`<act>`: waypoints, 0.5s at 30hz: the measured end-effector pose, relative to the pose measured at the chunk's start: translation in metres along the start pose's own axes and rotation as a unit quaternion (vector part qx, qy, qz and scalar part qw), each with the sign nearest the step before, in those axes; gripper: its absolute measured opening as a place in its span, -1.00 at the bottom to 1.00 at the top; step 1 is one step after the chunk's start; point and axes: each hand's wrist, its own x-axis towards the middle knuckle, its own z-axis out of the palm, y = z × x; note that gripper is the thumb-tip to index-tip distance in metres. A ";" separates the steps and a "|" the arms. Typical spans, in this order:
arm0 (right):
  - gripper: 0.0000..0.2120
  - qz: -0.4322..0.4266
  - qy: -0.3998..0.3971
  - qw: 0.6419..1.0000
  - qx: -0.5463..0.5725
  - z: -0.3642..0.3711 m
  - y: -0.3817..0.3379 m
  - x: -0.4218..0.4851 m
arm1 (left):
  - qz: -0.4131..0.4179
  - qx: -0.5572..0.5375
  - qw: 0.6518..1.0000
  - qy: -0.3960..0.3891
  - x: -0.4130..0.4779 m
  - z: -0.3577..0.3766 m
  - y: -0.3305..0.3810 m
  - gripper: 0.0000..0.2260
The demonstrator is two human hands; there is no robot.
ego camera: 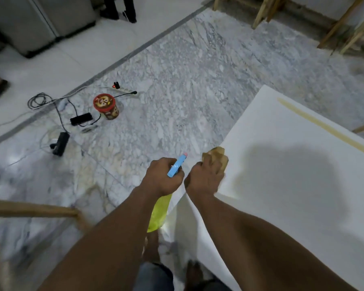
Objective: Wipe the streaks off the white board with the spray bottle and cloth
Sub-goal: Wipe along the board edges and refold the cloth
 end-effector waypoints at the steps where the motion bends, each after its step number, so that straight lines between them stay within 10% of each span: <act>1: -0.72 -0.014 -0.012 1.000 0.003 0.002 -0.003 -0.017 | -0.013 0.000 1.000 0.010 -0.018 -0.001 -0.003 -0.77; 15: -0.77 -0.125 -0.016 0.992 0.008 0.021 -0.024 -0.144 | -0.113 0.005 0.991 0.072 -0.146 -0.024 -0.071 -0.75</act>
